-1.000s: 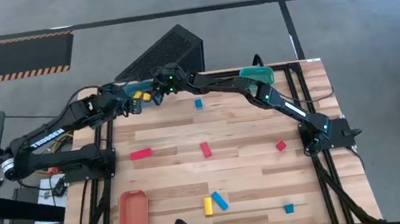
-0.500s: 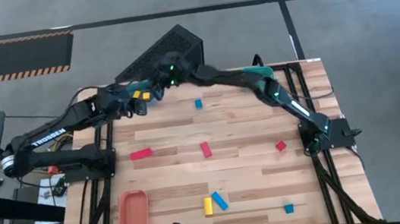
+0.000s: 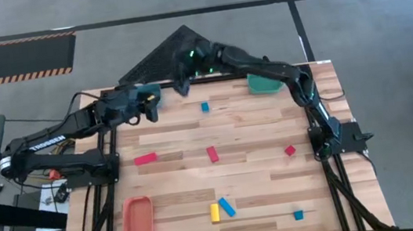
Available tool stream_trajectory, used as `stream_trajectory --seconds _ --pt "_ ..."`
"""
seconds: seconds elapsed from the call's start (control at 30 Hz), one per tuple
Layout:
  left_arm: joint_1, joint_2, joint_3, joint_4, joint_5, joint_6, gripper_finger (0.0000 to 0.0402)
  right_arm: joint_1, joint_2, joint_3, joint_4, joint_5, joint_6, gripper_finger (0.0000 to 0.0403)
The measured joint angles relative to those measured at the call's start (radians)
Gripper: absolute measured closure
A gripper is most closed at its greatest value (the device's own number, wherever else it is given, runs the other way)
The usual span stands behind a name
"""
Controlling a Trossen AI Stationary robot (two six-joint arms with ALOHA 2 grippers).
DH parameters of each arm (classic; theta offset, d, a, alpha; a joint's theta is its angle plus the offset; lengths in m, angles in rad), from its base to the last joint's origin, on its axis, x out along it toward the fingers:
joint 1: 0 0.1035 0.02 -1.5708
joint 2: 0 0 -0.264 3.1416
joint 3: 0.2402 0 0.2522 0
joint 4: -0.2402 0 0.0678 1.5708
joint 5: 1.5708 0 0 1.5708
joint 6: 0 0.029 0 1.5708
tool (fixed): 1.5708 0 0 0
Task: Sort & place blocks by color
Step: Put the yellow block into the blue bin
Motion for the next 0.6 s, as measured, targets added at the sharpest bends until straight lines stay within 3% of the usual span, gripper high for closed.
stream_trajectory --seconds 0.17,0.43,0.6 --pt "-0.016 0.017 0.000 0.023 0.106 -0.004 0.0219 0.091 -0.042 -0.224 -0.013 0.032 0.012 0.0182" --pt "-0.058 0.016 0.000 -0.062 0.153 0.001 0.0219 0.136 -0.283 -0.785 0.373 0.051 0.321 0.0193" --pt "-0.072 0.036 0.000 -0.062 0.189 0.066 0.0219 0.216 -0.404 -0.975 0.507 0.120 0.422 0.0204"
